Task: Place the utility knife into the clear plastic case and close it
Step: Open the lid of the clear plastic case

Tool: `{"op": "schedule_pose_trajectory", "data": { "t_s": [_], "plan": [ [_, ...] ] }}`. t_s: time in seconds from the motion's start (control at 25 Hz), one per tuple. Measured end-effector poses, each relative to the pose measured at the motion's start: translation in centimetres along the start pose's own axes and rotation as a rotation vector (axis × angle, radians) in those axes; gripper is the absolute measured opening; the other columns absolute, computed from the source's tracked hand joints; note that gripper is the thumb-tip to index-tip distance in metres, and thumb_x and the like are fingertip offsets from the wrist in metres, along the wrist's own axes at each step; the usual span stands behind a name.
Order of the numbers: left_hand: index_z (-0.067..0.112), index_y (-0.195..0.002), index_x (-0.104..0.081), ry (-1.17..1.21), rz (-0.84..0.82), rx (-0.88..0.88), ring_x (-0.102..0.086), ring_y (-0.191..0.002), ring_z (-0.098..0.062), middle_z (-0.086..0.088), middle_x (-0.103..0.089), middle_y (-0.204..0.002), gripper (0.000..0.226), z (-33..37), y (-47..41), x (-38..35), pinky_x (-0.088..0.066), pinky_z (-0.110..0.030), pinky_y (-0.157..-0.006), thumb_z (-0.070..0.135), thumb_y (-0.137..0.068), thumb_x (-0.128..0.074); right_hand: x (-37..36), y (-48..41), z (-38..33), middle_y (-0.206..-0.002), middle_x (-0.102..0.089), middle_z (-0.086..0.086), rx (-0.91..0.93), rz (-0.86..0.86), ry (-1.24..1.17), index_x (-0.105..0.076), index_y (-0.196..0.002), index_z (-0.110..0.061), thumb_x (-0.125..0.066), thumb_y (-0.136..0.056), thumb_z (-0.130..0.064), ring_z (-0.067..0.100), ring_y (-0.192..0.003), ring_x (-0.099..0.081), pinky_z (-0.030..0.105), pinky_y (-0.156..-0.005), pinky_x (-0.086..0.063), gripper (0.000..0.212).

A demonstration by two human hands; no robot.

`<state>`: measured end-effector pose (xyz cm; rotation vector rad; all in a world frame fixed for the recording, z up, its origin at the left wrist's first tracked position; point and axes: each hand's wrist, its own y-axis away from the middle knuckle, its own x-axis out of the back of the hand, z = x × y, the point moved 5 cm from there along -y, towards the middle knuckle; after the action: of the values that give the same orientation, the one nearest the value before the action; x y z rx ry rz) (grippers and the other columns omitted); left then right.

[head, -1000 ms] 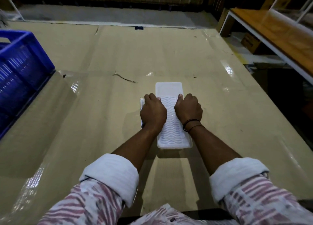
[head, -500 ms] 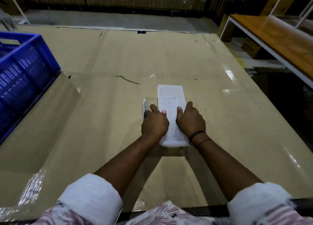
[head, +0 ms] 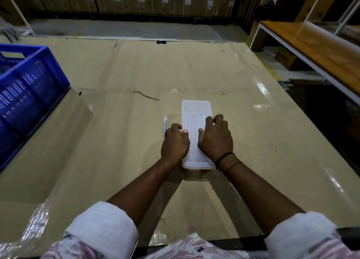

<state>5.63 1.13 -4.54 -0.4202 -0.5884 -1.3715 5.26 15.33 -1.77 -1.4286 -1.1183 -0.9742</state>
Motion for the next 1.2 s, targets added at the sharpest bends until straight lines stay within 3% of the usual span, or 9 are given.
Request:
{"op": "schedule_pose_trajectory", "data": {
  "t_s": [0.16, 0.28, 0.36, 0.56, 0.72, 0.8, 0.92, 1.04, 1.2],
  "plan": [
    [0.012, -0.117, -0.067, 0.179, -0.109, 0.137, -0.067, -0.108, -0.031, -0.011, -0.071, -0.123, 0.038, -0.6, -0.7, 0.8, -0.054, -0.043, -0.098, 0.033, -0.106, -0.038, 0.6, 1.7, -2.0, -0.130, -0.049, 0.016, 0.095, -0.210, 0.055, -0.050, -0.127, -0.013, -0.047, -0.082, -0.069, 0.037, -0.114, -0.047, 0.044, -0.085, -0.044, 0.071],
    [0.012, -0.114, -0.072, 0.392, -0.199, 0.268, -0.073, -0.101, -0.031, -0.010, -0.074, -0.119, 0.044, -1.4, -0.9, 0.7, -0.060, -0.045, -0.093, 0.036, -0.105, -0.037, 0.3, 3.2, -3.2, -0.152, -0.029, 0.017, 0.069, -0.478, 0.046, -0.030, -0.146, -0.015, -0.048, -0.063, -0.089, 0.041, -0.136, -0.029, 0.055, -0.097, -0.043, 0.112],
    [0.011, -0.116, -0.073, 0.442, -0.227, 0.275, -0.074, -0.100, -0.031, -0.010, -0.075, -0.117, 0.044, -1.5, -0.9, 0.8, -0.063, -0.047, -0.090, 0.036, -0.106, -0.038, 0.4, 3.8, -3.9, -0.160, -0.015, 0.020, 0.091, -0.514, 0.100, -0.018, -0.152, -0.012, -0.054, -0.062, -0.086, 0.045, -0.143, -0.019, 0.060, -0.099, -0.043, 0.122],
    [0.010, -0.128, -0.067, 0.386, -0.217, 0.239, -0.068, -0.118, -0.038, -0.018, -0.068, -0.131, 0.039, -1.2, -0.8, 1.0, -0.058, -0.049, -0.099, 0.031, -0.104, -0.045, 0.9, 3.5, -3.9, -0.159, -0.021, 0.019, 0.085, -0.525, 0.060, -0.026, -0.148, -0.012, -0.057, -0.063, -0.078, 0.045, -0.140, -0.023, 0.058, -0.098, -0.046, 0.111],
    [0.019, -0.079, -0.066, 0.239, -0.164, 0.175, -0.072, -0.097, -0.034, -0.016, -0.075, -0.106, 0.039, -0.7, -0.5, 0.9, -0.059, -0.052, -0.094, 0.035, -0.102, -0.040, 1.9, 3.0, -3.6, -0.140, -0.040, 0.011, 0.073, -0.519, -0.081, -0.038, -0.139, -0.018, -0.060, -0.064, -0.074, 0.037, -0.128, -0.036, 0.052, -0.097, -0.048, 0.096],
    [0.018, -0.082, -0.069, 0.251, -0.167, 0.152, -0.074, -0.091, -0.029, -0.010, -0.076, -0.098, 0.040, -0.7, -0.5, 0.9, -0.060, -0.047, -0.089, 0.036, -0.104, -0.040, 2.7, 3.0, -3.2, -0.131, -0.047, 0.008, 0.040, -0.497, -0.266, -0.044, -0.135, -0.019, -0.062, -0.063, -0.069, 0.034, -0.124, -0.044, 0.046, -0.097, -0.048, 0.089],
    [0.017, -0.083, -0.073, 0.220, -0.174, 0.080, -0.073, -0.088, -0.029, -0.006, -0.074, -0.084, 0.035, -0.5, -0.1, 1.1, -0.061, -0.046, -0.085, 0.032, -0.103, -0.049, 4.4, 2.6, -1.0, -0.142, -0.053, 0.008, -0.126, -0.395, -0.677, -0.044, -0.144, -0.016, -0.062, -0.058, -0.047, 0.027, -0.125, -0.053, 0.032, -0.099, -0.044, 0.093],
    [0.008, -0.104, -0.078, 0.097, -0.146, -0.005, -0.073, -0.095, -0.029, -0.012, -0.078, -0.098, 0.027, -0.5, -0.1, 1.3, -0.059, -0.043, -0.087, 0.027, -0.099, -0.060, 5.3, 1.7, 2.9, -0.119, -0.069, 0.005, -0.299, -0.235, -0.875, -0.062, -0.122, -0.020, -0.056, -0.060, -0.027, 0.027, -0.108, -0.065, 0.040, -0.091, -0.054, 0.063],
    [0.006, -0.105, -0.079, 0.072, -0.108, -0.002, -0.074, -0.095, -0.030, -0.013, -0.079, -0.097, 0.027, -0.5, 0.0, 1.3, -0.059, -0.043, -0.087, 0.027, -0.098, -0.062, 4.4, 1.4, 7.3, -0.106, -0.069, 0.012, -0.509, -0.097, -1.037, -0.062, -0.106, -0.024, -0.048, -0.071, -0.012, 0.035, -0.089, -0.071, 0.054, -0.068, -0.063, 0.039]
  ]
}}
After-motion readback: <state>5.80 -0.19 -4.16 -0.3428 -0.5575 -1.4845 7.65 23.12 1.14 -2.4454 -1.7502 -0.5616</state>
